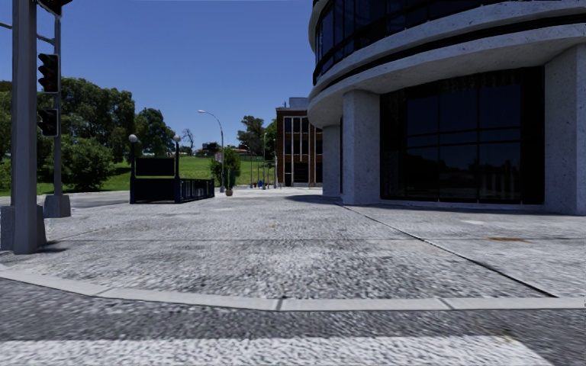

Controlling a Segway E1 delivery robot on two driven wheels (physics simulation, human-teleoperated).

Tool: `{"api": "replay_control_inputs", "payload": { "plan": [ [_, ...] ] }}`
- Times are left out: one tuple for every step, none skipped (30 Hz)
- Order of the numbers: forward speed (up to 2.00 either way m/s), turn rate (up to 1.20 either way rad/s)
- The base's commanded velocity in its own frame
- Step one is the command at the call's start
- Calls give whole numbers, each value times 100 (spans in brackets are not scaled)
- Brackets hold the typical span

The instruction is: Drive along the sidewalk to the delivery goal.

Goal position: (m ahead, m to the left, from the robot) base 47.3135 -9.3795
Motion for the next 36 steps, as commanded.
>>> {"api": "replay_control_inputs", "payload": {
  "plan": [
    [200, 20],
    [200, 30],
    [200, 30],
    [200, 34],
    [200, 35],
    [200, 22],
    [200, 4],
    [200, 4],
    [200, 0],
    [200, 0],
    [200, 0],
    [200, 0],
    [200, 0],
    [200, 0],
    [200, 0],
    [200, 0],
    [200, 0],
    [200, 0],
    [200, 0],
    [200, 0],
    [200, 0],
    [200, 0],
    [200, 0],
    [200, 0],
    [200, 0],
    [200, 0],
    [200, 0],
    [200, 0],
    [200, 0],
    [200, 0],
    [200, 0],
    [200, 0],
    [200, 0],
    [200, 0],
    [200, 0],
    [200, 0]
  ]
}}
